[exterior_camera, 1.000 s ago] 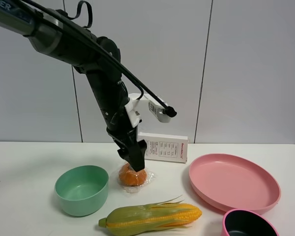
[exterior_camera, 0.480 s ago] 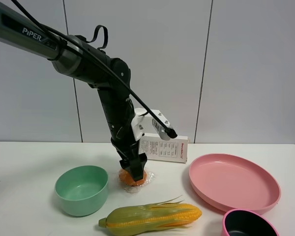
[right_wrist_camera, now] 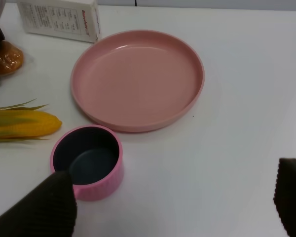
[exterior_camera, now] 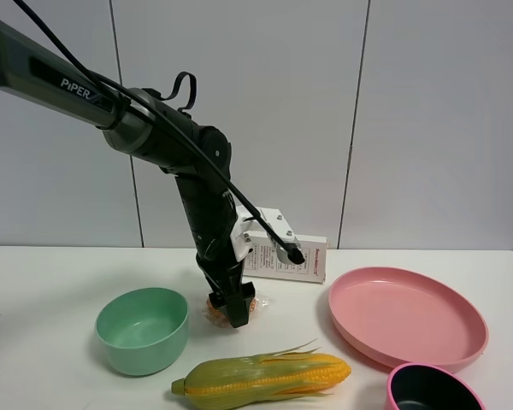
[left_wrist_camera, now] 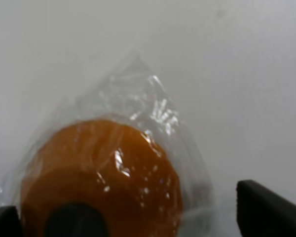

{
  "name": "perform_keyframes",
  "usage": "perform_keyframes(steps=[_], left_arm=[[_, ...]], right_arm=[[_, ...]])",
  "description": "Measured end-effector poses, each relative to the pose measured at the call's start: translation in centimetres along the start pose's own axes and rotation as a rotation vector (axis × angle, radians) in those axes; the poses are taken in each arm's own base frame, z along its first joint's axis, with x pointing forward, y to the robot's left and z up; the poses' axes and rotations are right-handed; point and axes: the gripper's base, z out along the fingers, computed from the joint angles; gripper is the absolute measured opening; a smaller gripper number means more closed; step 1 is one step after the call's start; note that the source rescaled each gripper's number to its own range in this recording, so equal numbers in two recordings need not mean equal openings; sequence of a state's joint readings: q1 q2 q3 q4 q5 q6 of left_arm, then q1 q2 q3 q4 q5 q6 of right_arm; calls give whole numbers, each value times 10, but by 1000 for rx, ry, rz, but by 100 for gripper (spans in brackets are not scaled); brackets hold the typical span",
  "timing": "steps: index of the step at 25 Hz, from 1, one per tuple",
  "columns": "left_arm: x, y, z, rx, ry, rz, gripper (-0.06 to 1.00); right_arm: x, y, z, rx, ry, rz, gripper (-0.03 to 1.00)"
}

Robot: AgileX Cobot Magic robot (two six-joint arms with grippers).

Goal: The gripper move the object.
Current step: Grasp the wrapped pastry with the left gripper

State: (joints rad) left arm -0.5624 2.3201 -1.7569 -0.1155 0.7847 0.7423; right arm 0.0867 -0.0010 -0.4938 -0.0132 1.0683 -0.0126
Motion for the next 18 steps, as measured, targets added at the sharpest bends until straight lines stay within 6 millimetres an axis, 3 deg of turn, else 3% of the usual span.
perform_keyframes(steps=[9,14,18], left_arm=[[-2,2,5,-27,-27,25,100],[-2,3,6,-30,-31,27,90],[-1,3,10,-31,-29,45,88]], right_arm=[[0,0,0,0,0,0,100],[0,0,0,0,0,0,100],[0,0,0,0,0,0,100]])
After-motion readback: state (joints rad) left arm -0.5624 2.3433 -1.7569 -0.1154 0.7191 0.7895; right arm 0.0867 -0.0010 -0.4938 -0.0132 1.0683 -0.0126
